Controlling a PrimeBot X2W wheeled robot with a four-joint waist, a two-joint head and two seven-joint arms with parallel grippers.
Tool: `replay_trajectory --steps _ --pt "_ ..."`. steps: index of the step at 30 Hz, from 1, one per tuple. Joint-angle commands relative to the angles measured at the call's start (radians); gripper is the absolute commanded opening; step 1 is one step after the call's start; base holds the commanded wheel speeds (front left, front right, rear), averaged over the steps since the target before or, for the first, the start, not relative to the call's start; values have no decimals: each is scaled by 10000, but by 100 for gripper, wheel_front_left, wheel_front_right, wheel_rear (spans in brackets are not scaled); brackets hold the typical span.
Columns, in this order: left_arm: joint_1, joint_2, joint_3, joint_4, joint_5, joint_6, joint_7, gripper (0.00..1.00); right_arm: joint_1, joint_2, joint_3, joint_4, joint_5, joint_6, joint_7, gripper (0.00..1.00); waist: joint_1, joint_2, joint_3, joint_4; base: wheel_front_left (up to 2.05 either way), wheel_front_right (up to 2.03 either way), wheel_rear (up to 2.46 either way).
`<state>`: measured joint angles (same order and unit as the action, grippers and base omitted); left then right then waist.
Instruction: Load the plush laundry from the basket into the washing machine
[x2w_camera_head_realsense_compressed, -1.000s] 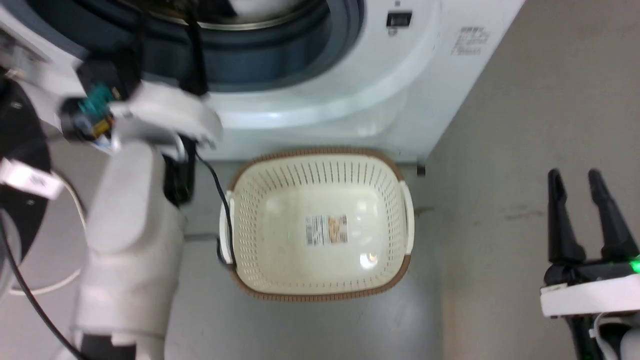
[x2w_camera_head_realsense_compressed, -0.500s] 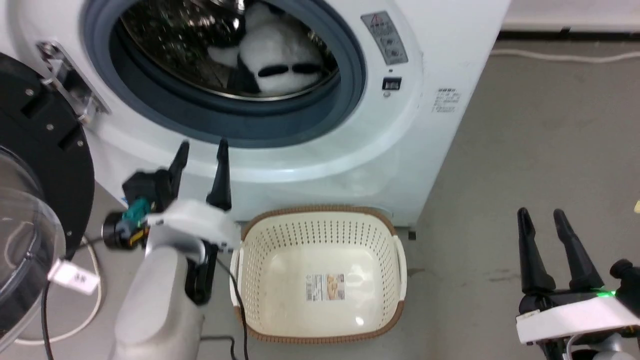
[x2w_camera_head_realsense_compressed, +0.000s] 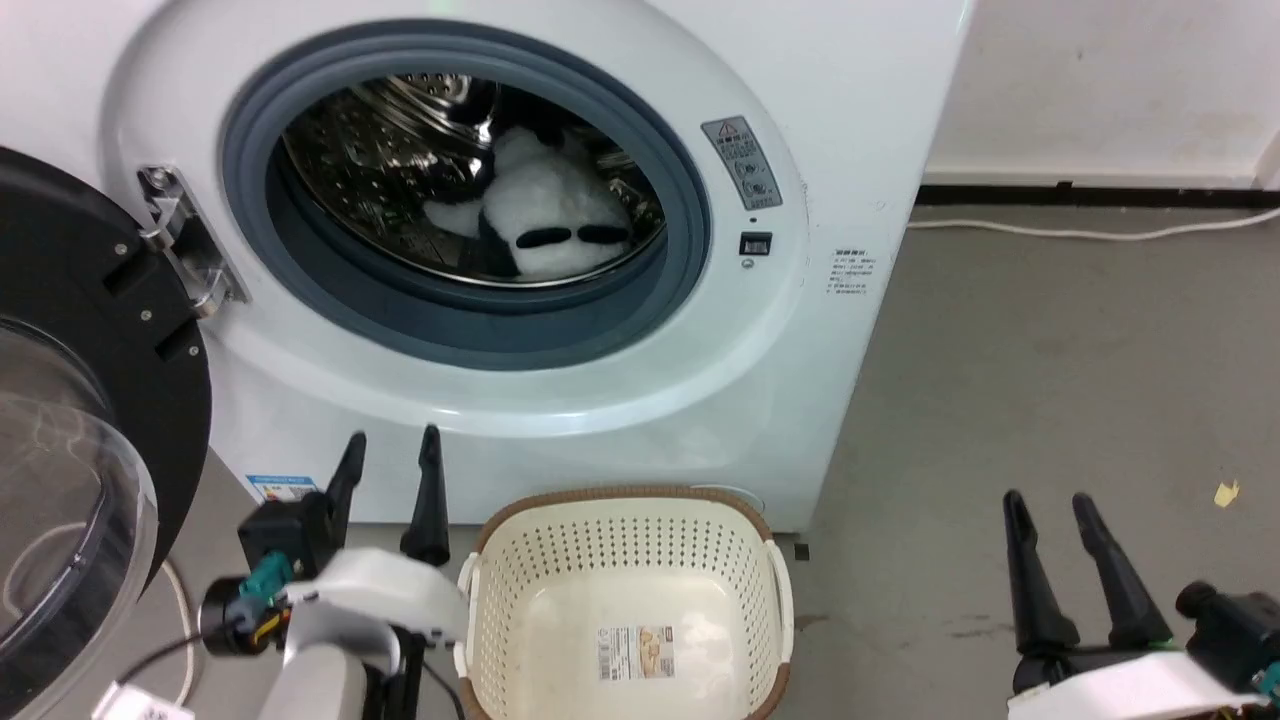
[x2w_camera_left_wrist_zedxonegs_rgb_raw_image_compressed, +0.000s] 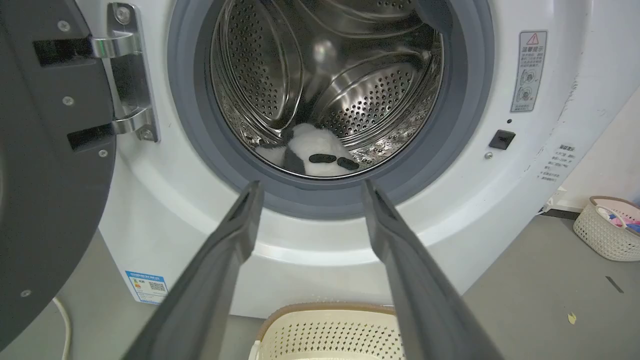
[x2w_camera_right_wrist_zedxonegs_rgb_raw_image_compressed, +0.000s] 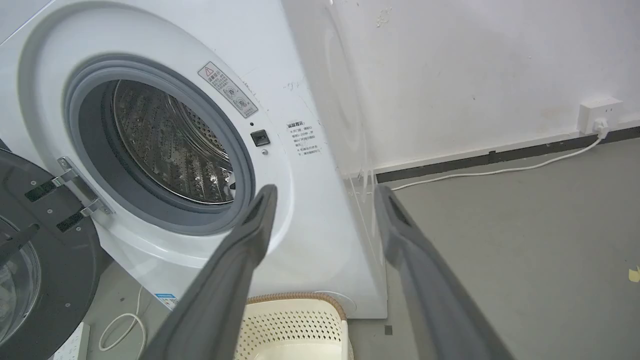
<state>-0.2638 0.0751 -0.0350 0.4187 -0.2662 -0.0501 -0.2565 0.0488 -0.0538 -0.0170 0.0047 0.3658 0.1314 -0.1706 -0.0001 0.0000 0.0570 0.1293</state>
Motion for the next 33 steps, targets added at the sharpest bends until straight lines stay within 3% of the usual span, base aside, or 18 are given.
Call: replay_trajectory --steps 1,15,33 --pt "207 -26 -2 -90 65 59 -53 100 171 34 32 45 -78 -7 -69 100 1 0 -113 -2 0 0 0" --pt "1913 -49 -273 -1164 331 430 -53 100 937 35 -187 61 -1761 -7 -89 100 1 0 -677 27 0 0 0" --pt "2584 -58 -455 -1917 276 587 -46 100 1026 35 -303 621 -1837 -7 -214 100 1 0 -770 -116 0 0 0"
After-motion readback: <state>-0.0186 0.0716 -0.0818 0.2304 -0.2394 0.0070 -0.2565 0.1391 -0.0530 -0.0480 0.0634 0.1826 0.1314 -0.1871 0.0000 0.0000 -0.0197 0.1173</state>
